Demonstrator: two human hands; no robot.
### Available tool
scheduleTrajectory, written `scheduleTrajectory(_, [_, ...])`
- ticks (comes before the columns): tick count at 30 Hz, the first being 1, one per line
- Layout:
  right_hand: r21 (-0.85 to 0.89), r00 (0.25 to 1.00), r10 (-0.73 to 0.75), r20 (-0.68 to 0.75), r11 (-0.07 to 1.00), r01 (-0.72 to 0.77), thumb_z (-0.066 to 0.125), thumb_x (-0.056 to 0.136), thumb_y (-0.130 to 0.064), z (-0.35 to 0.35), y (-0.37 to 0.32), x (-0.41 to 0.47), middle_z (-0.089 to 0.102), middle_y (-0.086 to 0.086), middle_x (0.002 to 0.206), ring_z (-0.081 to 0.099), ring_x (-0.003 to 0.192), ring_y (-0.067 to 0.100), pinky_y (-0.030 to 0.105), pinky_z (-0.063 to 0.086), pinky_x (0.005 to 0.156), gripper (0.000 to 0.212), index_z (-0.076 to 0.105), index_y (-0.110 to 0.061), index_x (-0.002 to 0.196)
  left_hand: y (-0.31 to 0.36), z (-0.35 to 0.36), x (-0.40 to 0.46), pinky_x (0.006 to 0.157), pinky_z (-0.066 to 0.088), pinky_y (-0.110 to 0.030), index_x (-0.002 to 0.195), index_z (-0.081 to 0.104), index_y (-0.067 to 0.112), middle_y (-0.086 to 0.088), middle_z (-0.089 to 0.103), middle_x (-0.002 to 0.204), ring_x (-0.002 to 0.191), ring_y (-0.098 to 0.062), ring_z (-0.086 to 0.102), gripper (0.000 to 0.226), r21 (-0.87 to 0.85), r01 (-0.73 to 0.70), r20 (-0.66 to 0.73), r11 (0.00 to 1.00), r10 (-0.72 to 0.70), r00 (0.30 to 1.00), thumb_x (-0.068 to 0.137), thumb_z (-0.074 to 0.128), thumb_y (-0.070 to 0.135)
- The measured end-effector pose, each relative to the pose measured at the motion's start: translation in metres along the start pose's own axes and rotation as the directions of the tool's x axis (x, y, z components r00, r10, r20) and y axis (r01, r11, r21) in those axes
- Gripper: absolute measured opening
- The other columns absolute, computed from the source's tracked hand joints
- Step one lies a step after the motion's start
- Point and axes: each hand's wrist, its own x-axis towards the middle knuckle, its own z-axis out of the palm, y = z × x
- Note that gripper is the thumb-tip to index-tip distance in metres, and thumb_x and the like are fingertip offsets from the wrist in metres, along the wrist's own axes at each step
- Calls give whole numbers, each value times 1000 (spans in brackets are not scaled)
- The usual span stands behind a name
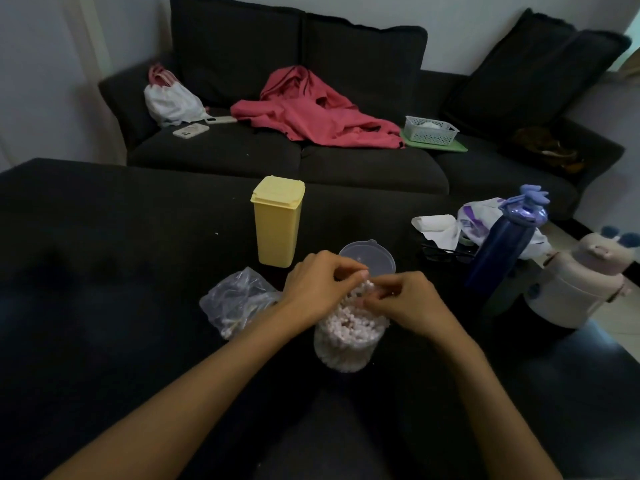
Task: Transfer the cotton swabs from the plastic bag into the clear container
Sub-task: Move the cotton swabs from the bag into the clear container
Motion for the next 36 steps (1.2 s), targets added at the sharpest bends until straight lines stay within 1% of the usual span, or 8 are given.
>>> scheduleTrajectory(4, [176, 999, -11, -48, 984, 19, 68, 82, -22, -8, 1, -12, 71, -7, 87, 67, 80, 3, 18, 53, 67, 11, 71, -24, 92, 4, 1, 4, 88, 52, -29, 108, 70, 28, 9, 70, 107, 101, -2, 62, 23, -7, 13, -33, 1000, -13, 999, 87, 64, 34])
scheduleTrajectory(7, [28, 987, -48, -156, 998, 53, 70, 81, -22, -2, 6, -10, 68, -12, 78, 65, 73, -1, 14, 52, 61, 8, 73, -23, 88, 1, 4, 5, 85, 53, -28, 101, 72, 30, 12, 72, 100, 96, 0, 63, 19, -19, 17, -52, 1000, -18, 998, 83, 68, 36])
scheduleTrajectory(12, [-261, 988, -11, -153, 965, -29, 72, 80, -27, 8, 12, 0, 69, -10, 79, 64, 75, 5, 32, 57, 73, 5, 74, -26, 84, -9, 8, 1, 82, 52, -25, 96, 73, 33, 16, 72, 94, 94, 2, 63, 16, 54, 57, -55, 997, -54, 997, 81, 69, 38])
scheduleTrajectory(16, [3, 999, 40, -8, 999, -39, 69, 82, -23, -5, 12, -4, 69, -11, 85, 62, 77, 0, 16, 50, 64, 10, 72, -25, 91, -12, 7, -8, 89, 50, -31, 117, 64, 35, 14, 67, 113, 105, 0, 58, 26, -10, -26, -77, 1000, 25, 997, 92, 55, 37])
scheduleTrajectory(19, [243, 992, 81, -98, 969, -55, 65, 85, -24, -15, 13, -7, 66, -8, 84, 57, 72, 3, 15, 44, 58, 12, 71, -23, 95, -15, 3, -19, 104, 40, -34, 139, 43, 32, 7, 49, 138, 126, -6, 43, 40, -51, -37, 48, 998, 40, 998, 99, 40, 37])
scheduleTrajectory(22, [397, 966, 208, -155, 908, -132, 66, 84, -30, -7, 16, 0, 61, -1, 79, 53, 69, 9, 19, 42, 59, 17, 69, -20, 96, -19, 4, -34, 116, 19, -36, 148, 21, 33, 12, 22, 154, 140, -5, 20, 57, 139, -77, 253, 987, 40, 967, 95, 31, 53])
scheduleTrajectory(26, [571, 961, 277, -26, 793, -213, 72, 79, -24, 14, 17, 8, 67, 3, 87, 63, 77, 15, 25, 51, 63, 18, 69, -14, 94, -25, 10, -39, 116, 3, -29, 150, 5, 34, 15, 3, 158, 143, 0, 1, 74, 375, -229, 317, 898, 108, 942, 88, 27, 67])
scheduleTrajectory(36, [664, 956, 288, 51, 706, -248, 70, 77, -4, 18, 26, 10, 68, 8, 100, 65, 90, 22, 29, 54, 69, 13, 70, -14, 87, -26, 16, -39, 114, -7, -23, 151, -1, 24, 10, -8, 158, 142, 1, -12, 56, 392, -222, 316, 893, 96, 944, 101, 14, 46])
